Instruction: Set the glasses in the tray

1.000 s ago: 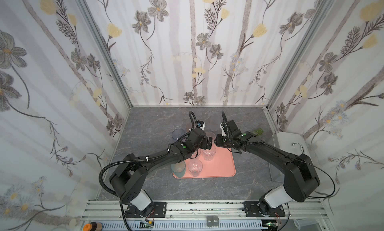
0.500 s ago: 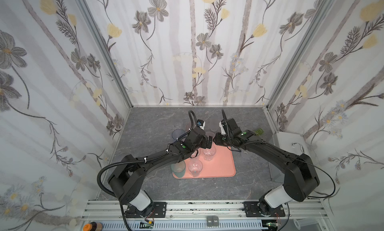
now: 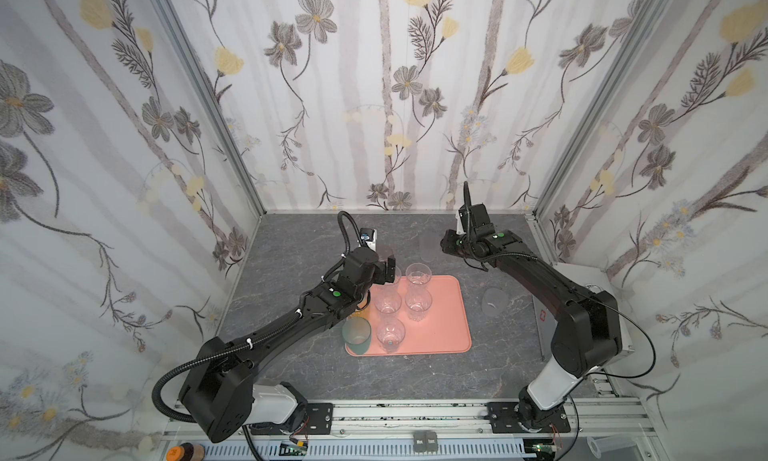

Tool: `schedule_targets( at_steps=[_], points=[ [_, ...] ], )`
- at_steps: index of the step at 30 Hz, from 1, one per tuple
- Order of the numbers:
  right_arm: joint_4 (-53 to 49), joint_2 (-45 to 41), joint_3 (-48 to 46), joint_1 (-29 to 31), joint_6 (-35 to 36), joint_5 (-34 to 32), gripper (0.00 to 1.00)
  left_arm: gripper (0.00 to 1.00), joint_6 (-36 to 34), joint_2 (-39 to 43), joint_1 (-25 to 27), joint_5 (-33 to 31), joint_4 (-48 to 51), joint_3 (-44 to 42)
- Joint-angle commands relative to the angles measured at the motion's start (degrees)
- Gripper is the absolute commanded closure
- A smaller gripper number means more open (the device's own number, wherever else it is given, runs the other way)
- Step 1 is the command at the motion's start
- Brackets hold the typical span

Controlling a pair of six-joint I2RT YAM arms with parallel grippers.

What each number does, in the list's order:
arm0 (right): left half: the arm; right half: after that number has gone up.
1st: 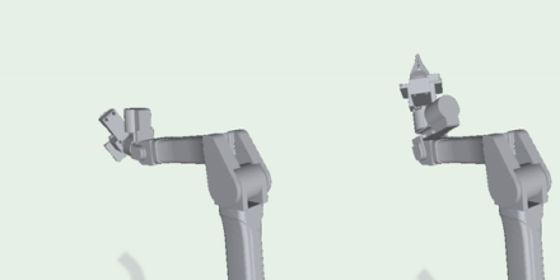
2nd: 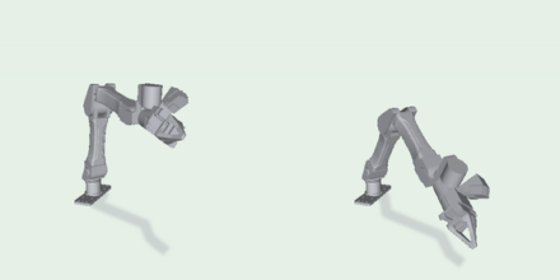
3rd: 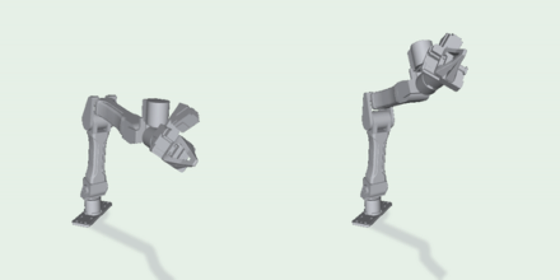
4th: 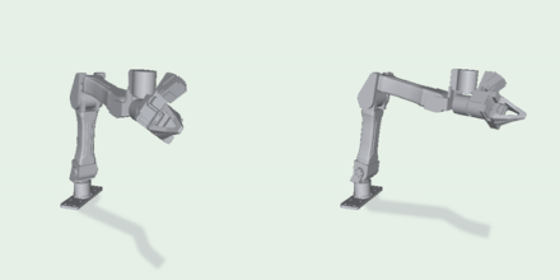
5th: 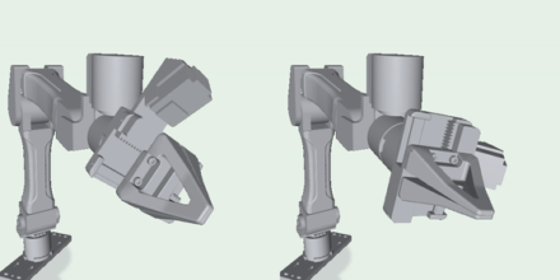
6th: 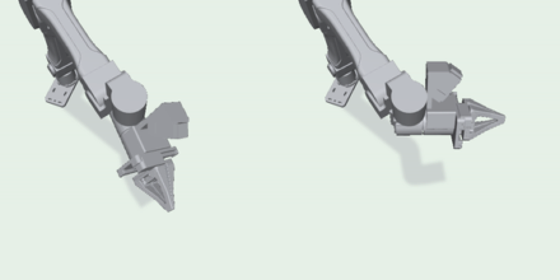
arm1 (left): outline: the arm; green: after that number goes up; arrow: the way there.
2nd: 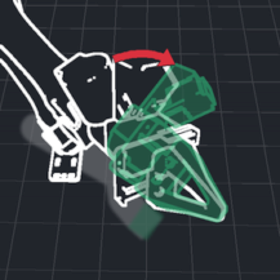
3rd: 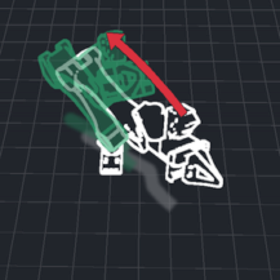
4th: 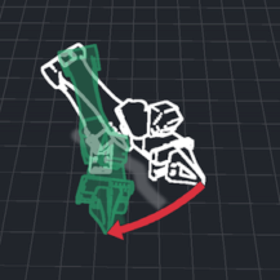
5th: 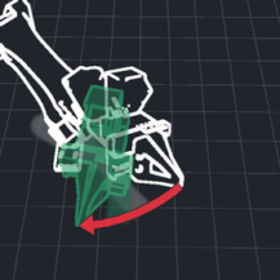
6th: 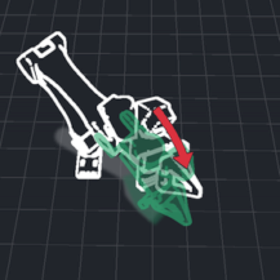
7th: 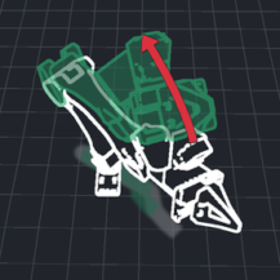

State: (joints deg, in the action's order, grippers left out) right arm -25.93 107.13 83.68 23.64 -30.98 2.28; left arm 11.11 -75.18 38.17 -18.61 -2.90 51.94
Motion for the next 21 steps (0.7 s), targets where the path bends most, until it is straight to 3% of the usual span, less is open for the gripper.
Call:
schedule_targets(
  at_steps=[1, 9, 21],
  points=[
    [0.3, 1.8, 2.2, -0.4, 0.8, -0.1, 0.66, 0.00, -0.9, 2.9, -1.8, -1.9, 0.0, -2.0],
    [0.7, 3.1, 1.4, -0.5, 0.8, 0.9, 0.65, 0.00, -1.1, 8.1, -6.9, 0.1, 0.6, -5.7],
    [3.4, 3.6, -0.6, 0.0, -1.0, 3.8, 0.65, 0.00, 1.2, 3.4, -15.7, 7.6, 1.6, -2.6]
  ],
)
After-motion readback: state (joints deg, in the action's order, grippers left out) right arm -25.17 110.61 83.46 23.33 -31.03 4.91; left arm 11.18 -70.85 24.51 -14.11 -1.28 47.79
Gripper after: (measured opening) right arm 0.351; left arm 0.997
